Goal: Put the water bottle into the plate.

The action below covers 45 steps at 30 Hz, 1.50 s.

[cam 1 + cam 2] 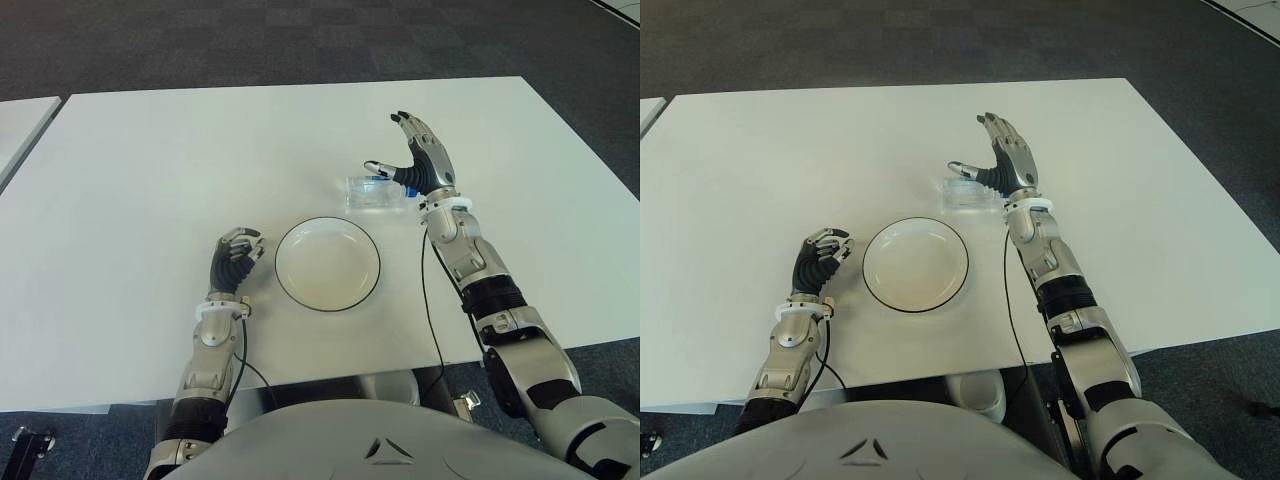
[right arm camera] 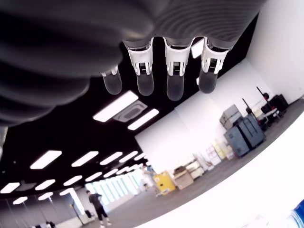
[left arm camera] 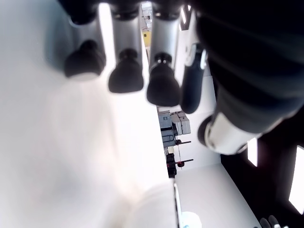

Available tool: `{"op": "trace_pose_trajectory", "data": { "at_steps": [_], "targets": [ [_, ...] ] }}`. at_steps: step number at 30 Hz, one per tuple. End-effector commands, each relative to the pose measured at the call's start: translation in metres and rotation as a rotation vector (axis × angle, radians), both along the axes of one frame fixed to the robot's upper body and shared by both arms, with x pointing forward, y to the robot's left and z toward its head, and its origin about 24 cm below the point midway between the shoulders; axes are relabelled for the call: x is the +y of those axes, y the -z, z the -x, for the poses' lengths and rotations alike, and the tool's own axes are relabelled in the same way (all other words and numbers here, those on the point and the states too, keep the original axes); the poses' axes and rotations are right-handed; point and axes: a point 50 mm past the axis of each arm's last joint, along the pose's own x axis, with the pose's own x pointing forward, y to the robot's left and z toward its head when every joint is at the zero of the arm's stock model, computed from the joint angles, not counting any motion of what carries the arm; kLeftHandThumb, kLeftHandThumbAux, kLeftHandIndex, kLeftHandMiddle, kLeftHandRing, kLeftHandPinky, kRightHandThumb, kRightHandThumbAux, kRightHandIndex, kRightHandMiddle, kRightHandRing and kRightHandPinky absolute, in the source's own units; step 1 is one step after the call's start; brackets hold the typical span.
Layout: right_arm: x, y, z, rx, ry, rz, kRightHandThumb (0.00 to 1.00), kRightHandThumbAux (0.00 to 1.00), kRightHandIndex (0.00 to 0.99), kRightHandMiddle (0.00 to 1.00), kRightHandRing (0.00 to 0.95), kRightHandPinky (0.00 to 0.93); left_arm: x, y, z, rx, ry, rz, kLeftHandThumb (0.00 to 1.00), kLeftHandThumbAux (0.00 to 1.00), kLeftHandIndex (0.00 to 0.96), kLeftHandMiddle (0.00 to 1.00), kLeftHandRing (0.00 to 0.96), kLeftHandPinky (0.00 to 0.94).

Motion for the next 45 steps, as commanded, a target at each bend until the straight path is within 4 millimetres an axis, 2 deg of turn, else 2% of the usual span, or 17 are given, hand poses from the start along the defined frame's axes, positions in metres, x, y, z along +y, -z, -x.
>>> {"op": "trace_pose_trajectory", "data": {
  "at_steps": [1, 9, 18, 27, 34, 45],
  "targets": [
    [0.002, 0.002, -0.01, 0.082, 0.007, 0.07, 0.679, 0.248, 0.0, 0.0, 0.0, 0.0, -0.001, 0.016, 0.012, 0.101, -0.007, -0.007, 0.718, 0.706, 0.439, 0.815, 0.825, 0.838],
    [0.001, 0.015, -0.033, 0.169, 0.042, 0.164, 0.675, 0.209, 0.0, 0.0, 0.0, 0.0, -0.001, 0.015, 0.012, 0.102, -0.008, -0.01, 0.718, 0.706, 0.439, 0.818, 0.829, 0.843],
    [-0.003, 0.028, -0.041, 0.266, 0.072, 0.294, 0.625, 0.189, 0.0, 0.0, 0.0, 0.0, -0.001, 0.013, 0.011, 0.08, -0.014, 0.029, 0.717, 0.707, 0.439, 0.821, 0.832, 0.844],
    [-0.002, 0.041, -0.042, 0.387, 0.103, 0.411, 0.646, 0.21, 0.0, 0.0, 0.0, 0.0, 0.0, 0.01, 0.01, 0.077, -0.016, 0.033, 0.717, 0.707, 0.439, 0.83, 0.84, 0.85],
    [-0.001, 0.057, -0.035, 0.48, 0.119, 0.498, 0.678, 0.239, 0.0, 0.0, 0.0, 0.0, 0.0, 0.01, 0.01, 0.077, -0.014, 0.041, 0.717, 0.707, 0.439, 0.828, 0.835, 0.837],
    [-0.004, 0.07, -0.03, 0.579, 0.137, 0.586, 0.65, 0.252, 0.0, 0.0, 0.0, 0.0, 0.001, 0.011, 0.01, 0.064, -0.014, 0.093, 0.715, 0.708, 0.439, 0.789, 0.796, 0.808]
  ]
}}
